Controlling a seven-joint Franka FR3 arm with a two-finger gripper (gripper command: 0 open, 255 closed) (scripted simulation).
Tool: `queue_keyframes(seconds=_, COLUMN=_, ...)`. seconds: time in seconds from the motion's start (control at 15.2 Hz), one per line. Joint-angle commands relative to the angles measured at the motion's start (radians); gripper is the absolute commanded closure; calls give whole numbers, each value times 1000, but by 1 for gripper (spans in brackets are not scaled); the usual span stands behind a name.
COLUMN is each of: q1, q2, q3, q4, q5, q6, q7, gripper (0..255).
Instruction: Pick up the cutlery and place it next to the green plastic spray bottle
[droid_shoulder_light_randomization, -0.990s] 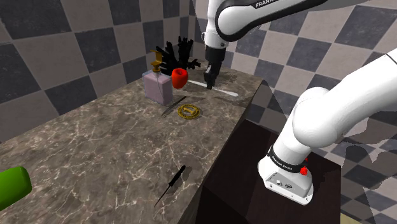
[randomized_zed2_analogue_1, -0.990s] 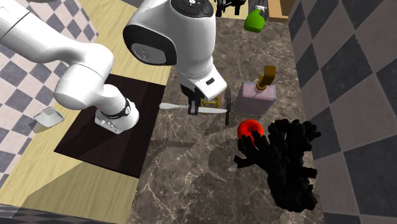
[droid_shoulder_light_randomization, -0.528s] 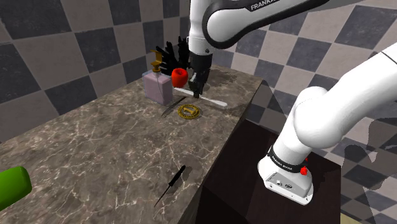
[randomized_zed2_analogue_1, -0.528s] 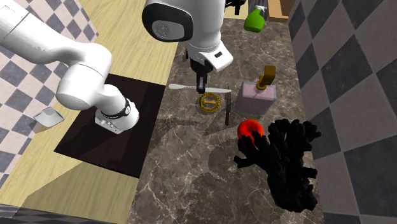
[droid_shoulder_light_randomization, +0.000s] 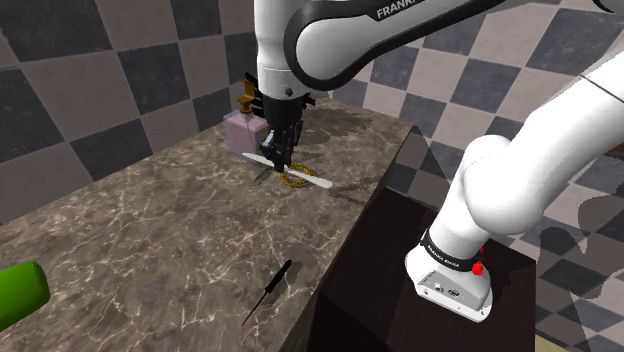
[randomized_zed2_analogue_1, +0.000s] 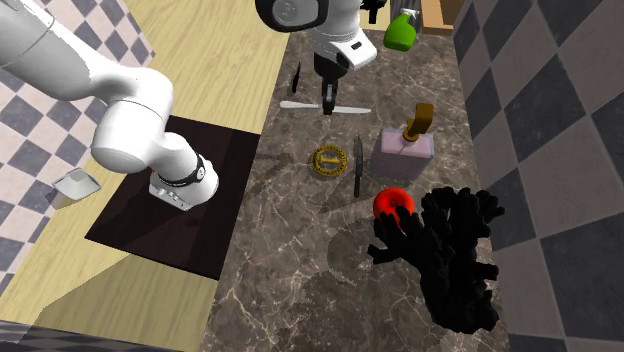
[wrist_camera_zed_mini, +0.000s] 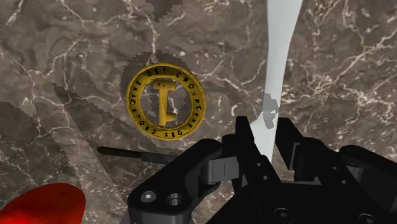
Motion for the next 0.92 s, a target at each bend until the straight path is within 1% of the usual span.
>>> queue_keyframes(seconds=0.0, q1=18, q2=33, q3=37, q4=38, q5=6, q6=-4, q7=54, gripper=255)
queue_keyframes(seconds=0.4, q1=59, q2=170, q3=136, q4=179, q5=-12, q6=-6, q7=210, gripper=255)
queue_keyframes(seconds=0.59, q1=80, q2=250, q3=179, q4=263, q5=-38, q6=-14, q7=291, gripper=255)
queue_keyframes(seconds=0.86, q1=115, q2=369, q3=228, q4=392, q5=-89, q6=-34, q7=400, gripper=255)
